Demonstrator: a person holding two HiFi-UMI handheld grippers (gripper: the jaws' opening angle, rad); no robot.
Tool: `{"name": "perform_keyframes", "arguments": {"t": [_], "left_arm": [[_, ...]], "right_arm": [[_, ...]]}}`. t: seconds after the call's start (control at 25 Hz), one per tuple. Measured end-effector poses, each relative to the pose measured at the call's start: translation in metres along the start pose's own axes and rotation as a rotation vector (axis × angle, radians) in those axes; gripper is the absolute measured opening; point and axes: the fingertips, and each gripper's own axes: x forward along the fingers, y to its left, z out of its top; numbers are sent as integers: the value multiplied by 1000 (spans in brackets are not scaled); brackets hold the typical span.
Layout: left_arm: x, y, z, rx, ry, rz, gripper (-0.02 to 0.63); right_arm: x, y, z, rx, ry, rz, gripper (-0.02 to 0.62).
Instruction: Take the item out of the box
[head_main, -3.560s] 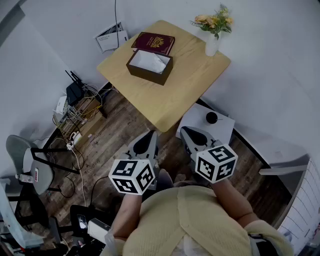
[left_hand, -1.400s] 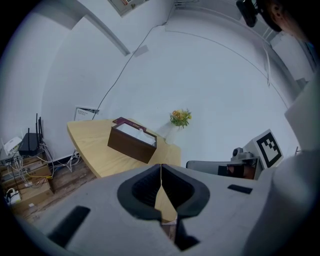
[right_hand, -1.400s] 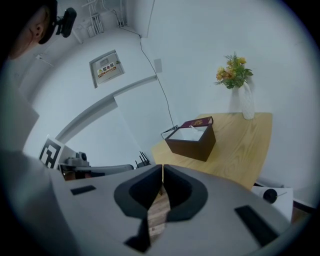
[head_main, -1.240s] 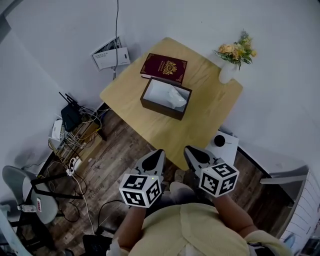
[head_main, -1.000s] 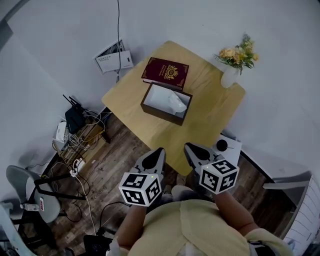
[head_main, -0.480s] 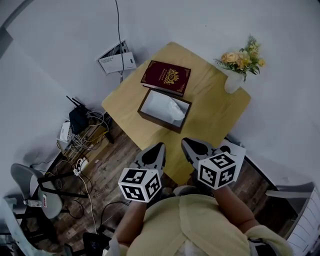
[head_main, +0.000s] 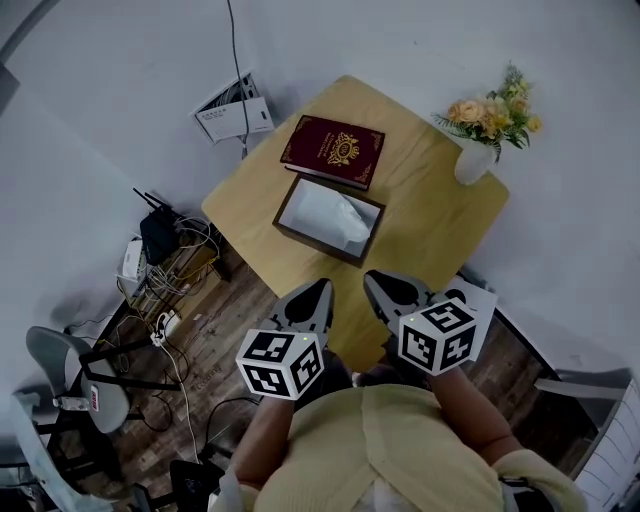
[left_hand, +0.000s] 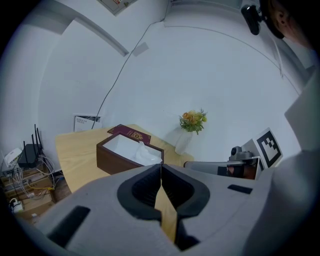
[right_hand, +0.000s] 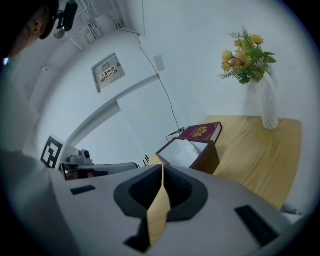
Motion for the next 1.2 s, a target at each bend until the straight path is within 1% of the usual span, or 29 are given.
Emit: {"name": "perform_keyframes", "arguments": {"t": [0.28,0.44,0.56,0.68,0.84,1.2], "left_arm": [[18,12,11,29,21,-59,25],[31,23,22,55,55,-110,25],[39,35,29,66,82,-139,25],[49,44,32,80,117,-168,25],[59,54,42,104,140,-207,25],[81,71,56,188,209,-309,25]], "right_arm": [[8,-7,7,8,-16,-59,32],[19,-16,16,21,-29,-121,32],[31,-18,20,11,-22,-162,32],[41,-20,24,17,-20,-187,32],[52,-23,30,18,-15,-222,32],[76,-37,43,12,-4,-329,32]]}}
